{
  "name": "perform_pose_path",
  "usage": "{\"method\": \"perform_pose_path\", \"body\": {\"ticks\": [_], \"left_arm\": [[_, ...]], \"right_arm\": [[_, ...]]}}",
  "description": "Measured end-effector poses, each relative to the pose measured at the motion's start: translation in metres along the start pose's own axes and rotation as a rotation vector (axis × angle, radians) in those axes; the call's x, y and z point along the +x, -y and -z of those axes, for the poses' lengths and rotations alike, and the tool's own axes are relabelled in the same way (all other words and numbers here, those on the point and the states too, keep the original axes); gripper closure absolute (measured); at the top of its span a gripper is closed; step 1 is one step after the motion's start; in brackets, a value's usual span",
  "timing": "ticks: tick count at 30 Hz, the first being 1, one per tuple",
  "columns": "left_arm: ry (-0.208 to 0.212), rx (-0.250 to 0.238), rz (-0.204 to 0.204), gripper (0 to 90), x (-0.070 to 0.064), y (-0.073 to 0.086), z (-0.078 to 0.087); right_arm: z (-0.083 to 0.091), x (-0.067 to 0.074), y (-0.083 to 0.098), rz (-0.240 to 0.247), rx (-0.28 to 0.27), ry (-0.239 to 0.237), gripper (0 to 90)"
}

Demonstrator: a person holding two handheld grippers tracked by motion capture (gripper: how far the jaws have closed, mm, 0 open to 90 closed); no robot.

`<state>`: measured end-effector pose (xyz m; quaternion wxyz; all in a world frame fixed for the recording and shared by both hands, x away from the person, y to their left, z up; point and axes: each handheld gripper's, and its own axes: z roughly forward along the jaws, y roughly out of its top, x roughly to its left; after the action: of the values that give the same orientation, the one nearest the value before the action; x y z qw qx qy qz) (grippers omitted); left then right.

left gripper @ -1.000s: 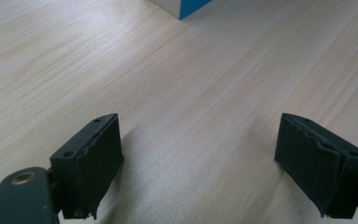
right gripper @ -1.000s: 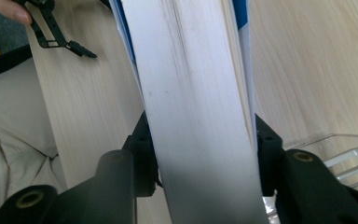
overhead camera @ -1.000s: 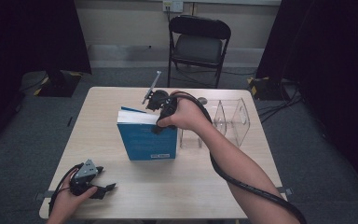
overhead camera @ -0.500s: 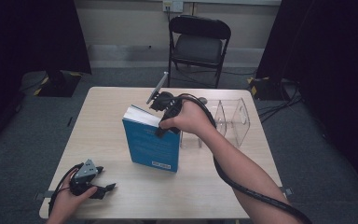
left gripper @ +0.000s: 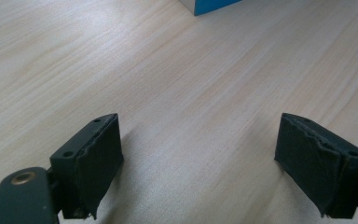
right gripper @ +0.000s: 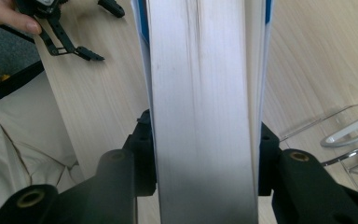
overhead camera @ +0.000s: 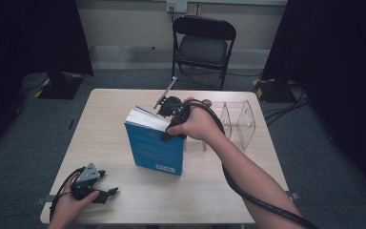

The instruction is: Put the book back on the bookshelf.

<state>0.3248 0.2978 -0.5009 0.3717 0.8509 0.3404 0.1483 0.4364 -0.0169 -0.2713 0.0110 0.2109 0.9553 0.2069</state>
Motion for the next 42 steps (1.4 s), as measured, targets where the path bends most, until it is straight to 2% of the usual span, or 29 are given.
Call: {"method": "perform_pose_path", "body": {"ticks": [3, 5, 6, 12, 17, 27, 34, 39, 42], "left_arm": [[0.001, 0.000, 0.003, 14.0, 0.000, 0.000, 0.000], [-0.001, 0.001, -0.001, 14.0, 0.000, 0.000, 0.000], [0.002, -0.001, 0.006, 14.0, 0.000, 0.000, 0.000], [0.000, 0.001, -0.002, 14.0, 0.000, 0.000, 0.000], [-0.001, 0.001, -0.001, 13.9, 0.000, 0.000, 0.000], [0.000, 0.001, -0.002, 13.9, 0.000, 0.000, 0.000], [0.000, 0.001, 0.000, 13.9, 0.000, 0.000, 0.000], [0.001, 0.000, 0.006, 13.9, 0.000, 0.000, 0.000], [0.000, 0.001, 0.002, 13.9, 0.000, 0.000, 0.000]], "right_arm": [[-0.001, -0.001, 0.005, 0.001, -0.009, 0.009, 52.8], [-0.001, -0.002, 0.008, 0.001, -0.020, -0.004, 54.7], [-0.002, -0.001, 0.008, 0.000, -0.009, -0.002, 53.9], [-0.008, -0.004, 0.013, 0.032, -0.014, -0.001, 52.2], [-0.012, -0.004, 0.016, 0.020, 0.006, -0.016, 53.9], [-0.023, -0.005, 0.016, 0.050, 0.065, -0.004, 54.9], [-0.025, -0.004, 0.013, 0.045, 0.088, 0.001, 57.3], [-0.025, -0.005, 0.014, 0.016, 0.087, 0.005, 56.7], [-0.027, -0.005, 0.015, 0.047, 0.087, 0.005, 56.1]]}}
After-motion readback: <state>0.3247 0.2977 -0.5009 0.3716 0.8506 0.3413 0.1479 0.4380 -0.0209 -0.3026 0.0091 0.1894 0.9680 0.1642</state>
